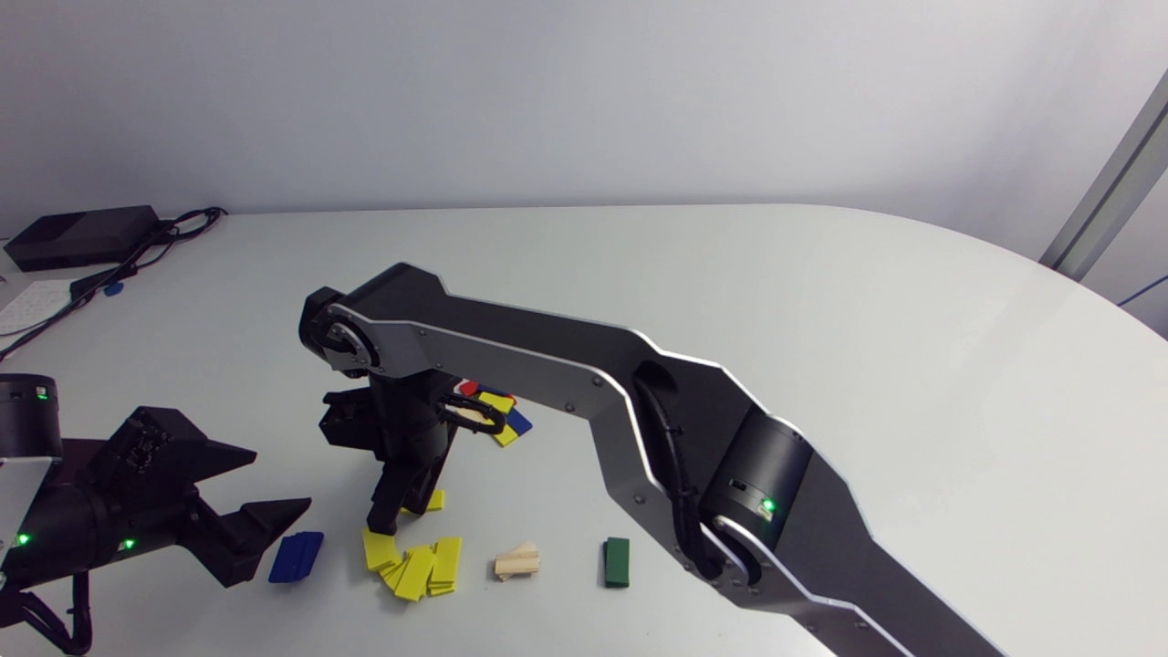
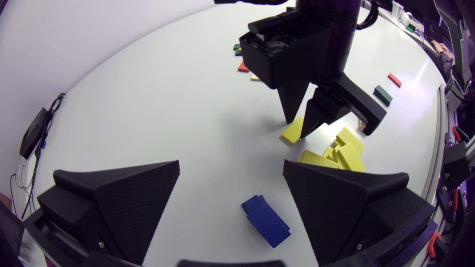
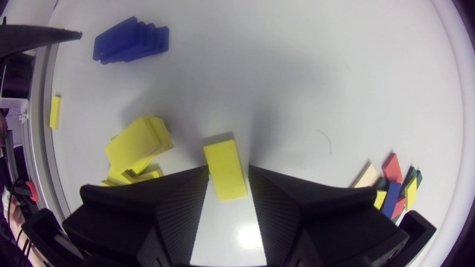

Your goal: Take domino bricks one by one from the mixed stack on the table and place each onto the existing stack of the same color.

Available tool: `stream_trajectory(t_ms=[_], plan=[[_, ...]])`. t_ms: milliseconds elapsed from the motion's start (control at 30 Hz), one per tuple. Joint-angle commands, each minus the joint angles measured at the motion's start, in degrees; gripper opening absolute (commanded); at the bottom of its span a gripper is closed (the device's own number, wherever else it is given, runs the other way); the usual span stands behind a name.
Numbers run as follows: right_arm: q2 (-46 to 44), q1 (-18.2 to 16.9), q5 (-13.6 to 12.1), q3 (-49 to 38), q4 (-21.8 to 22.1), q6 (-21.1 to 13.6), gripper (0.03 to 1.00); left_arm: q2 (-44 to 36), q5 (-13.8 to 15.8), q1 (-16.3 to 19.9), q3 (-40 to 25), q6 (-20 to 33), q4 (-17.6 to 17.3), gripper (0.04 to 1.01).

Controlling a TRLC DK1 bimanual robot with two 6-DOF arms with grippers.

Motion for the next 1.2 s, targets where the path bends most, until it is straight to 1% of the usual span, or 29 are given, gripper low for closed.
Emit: stream_trajectory(t_ms=[0,300,400,567,767,900,1000,1167], plan=[[1.2,-0.5,-0.5,-0.3,-1.6,0.3,0.302,0.9,0.5,0.3,1.2,1.2,0.0,0.993],[-3.5,-0.6,-0.1,-2.6,-1.1,1.4,0.3,0.7,0.5,0.4,1.5,1.2,-0.2,0.993],[-6.2,-0.6,0.0,-5.5,0.2,1.8,0.3,0.6,0.5,0.4,1.4,1.1,-0.3,0.993],[-12.6,-0.6,0.4,-13.2,3.3,2.4,0.3,0.1,0.5,0.3,1.4,1.1,-0.5,0.993],[-19.8,1.7,0.3,-25.3,8.1,2.5,0.3,-0.3,0.5,-0.1,1.5,1.0,-0.9,0.993],[-23.3,3.6,-0.8,-32.2,11.3,2.0,0.3,-0.7,0.5,-0.3,1.4,0.9,-1.2,0.993],[-23.9,4.8,-1.4,-34.9,12.9,1.4,0.3,-1.1,0.5,-0.4,1.2,0.8,-1.3,0.993],[-23.9,6.4,-2.2,-35.6,13.8,0.1,0.3,-1.4,0.5,-0.5,0.9,0.6,-1.5,0.993]])
